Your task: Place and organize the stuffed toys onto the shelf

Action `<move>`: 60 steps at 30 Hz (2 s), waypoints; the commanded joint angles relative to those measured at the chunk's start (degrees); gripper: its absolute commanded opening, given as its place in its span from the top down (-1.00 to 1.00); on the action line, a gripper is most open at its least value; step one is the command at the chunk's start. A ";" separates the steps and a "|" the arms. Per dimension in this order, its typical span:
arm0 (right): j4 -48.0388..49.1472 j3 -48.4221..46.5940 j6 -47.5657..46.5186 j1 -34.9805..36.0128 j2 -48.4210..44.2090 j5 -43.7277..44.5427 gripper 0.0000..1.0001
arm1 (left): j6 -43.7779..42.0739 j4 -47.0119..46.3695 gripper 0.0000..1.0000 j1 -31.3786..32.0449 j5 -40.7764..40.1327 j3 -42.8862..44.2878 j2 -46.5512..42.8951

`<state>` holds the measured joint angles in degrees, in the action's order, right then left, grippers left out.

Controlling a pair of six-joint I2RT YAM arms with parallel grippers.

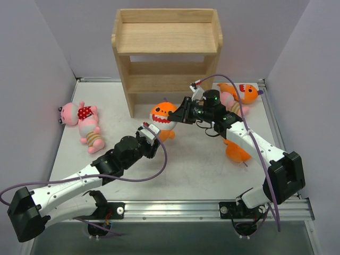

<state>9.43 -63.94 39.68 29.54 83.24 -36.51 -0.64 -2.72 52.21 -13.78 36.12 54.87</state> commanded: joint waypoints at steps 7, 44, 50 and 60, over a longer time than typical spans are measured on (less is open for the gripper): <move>4.19 -0.39 1.19 -0.45 -1.24 -1.37 1.00 | 2.23 -3.26 0.69 0.62 0.51 0.80 -1.26; -14.35 -2.06 -24.39 -4.84 -26.64 30.54 -0.99 | 2.23 -1.40 0.95 -19.94 9.12 25.57 17.01; -14.62 -1.89 -24.74 -4.84 -28.22 31.06 -0.99 | 0.91 -2.73 0.95 -22.32 8.51 32.60 23.42; -16.99 -1.71 -24.74 -4.93 -30.16 32.29 -0.99 | -0.83 -7.47 0.95 -24.61 6.31 36.56 30.20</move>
<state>-8.12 -65.76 15.73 25.04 54.37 -5.72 0.73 -3.84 28.21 -6.66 69.32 84.27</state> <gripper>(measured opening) 0.994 0.073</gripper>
